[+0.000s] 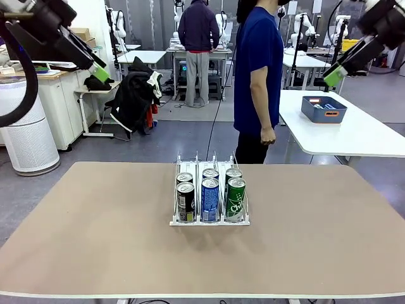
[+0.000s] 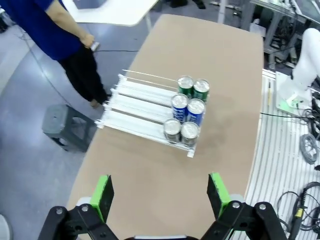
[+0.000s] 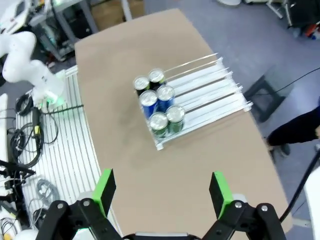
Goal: Fill the beverage cans into the dispenser.
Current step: Pick up the Pepsi coke handed by the human.
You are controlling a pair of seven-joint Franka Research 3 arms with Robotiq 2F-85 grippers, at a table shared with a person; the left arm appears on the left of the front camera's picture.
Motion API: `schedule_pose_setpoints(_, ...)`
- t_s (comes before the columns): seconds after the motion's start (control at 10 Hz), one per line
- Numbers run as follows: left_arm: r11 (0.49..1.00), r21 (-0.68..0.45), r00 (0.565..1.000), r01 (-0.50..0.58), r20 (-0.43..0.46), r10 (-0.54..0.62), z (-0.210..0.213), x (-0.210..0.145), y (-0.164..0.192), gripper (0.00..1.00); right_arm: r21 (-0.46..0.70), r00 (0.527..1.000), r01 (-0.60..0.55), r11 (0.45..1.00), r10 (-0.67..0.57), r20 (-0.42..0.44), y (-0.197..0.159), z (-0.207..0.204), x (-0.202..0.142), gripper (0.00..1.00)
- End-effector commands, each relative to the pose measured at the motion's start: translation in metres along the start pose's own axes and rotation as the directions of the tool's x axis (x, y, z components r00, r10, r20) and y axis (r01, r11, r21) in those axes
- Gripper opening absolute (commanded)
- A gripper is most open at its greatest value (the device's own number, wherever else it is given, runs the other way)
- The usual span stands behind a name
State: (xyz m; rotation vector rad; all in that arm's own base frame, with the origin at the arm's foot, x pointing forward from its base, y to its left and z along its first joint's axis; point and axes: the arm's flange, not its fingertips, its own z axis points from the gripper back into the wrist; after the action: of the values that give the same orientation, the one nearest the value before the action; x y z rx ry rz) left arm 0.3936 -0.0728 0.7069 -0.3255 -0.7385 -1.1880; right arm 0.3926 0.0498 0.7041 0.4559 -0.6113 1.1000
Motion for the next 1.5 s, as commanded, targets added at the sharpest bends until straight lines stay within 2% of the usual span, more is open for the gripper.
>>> schedule_pose_setpoints(0.0,0.993,0.111,0.999,0.031,-0.015,-0.029,0.011,0.001,-0.008,1.00,-0.067,0.997,-0.014,0.998,0.019,0.074,-0.002,0.001,0.000,1.00)
schedule_pose_setpoints(0.3,0.984,0.181,0.999,-0.006,-0.035,0.012,0.017,0.004,-0.014,1.00,-0.191,0.987,-0.003,0.982,0.034,0.159,-0.002,0.009,0.004,1.00)
schedule_pose_setpoints(0.4,0.988,0.154,0.999,0.006,-0.054,0.002,0.013,0.003,-0.015,1.00,-0.191,0.986,-0.001,0.982,0.033,0.162,-0.003,0.011,0.005,1.00)
schedule_pose_setpoints(0.5,0.989,0.148,1.000,0.023,-0.010,-0.022,0.026,0.010,-0.008,1.00,-0.195,0.985,0.017,0.981,0.016,0.170,0.001,0.005,0.003,1.00)
schedule_pose_setpoints(0.6,0.989,0.148,1.000,0.023,-0.010,-0.022,0.026,0.010,-0.008,1.00,-0.185,0.991,0.016,0.983,0.008,0.130,-0.009,0.022,0.009,1.00)
schedule_pose_setpoints(1.1,0.987,0.157,1.000,0.020,-0.020,-0.017,0.027,0.011,-0.009,1.00,-0.185,0.991,0.016,0.983,0.008,0.130,-0.009,0.022,0.009,1.00)
schedule_pose_setpoints(1.2,0.990,0.142,0.999,-0.002,-0.037,0.008,0.027,0.015,-0.010,1.00,-0.185,0.991,0.016,0.983,0.008,0.130,-0.009,0.022,0.009,1.00)
schedule_pose_setpoints(1.4,0.992,0.123,0.999,-0.033,-0.018,0.035,0.030,0.021,-0.013,1.00,-0.197,0.990,0.019,0.980,0.009,0.138,-0.008,0.021,0.009,1.00)
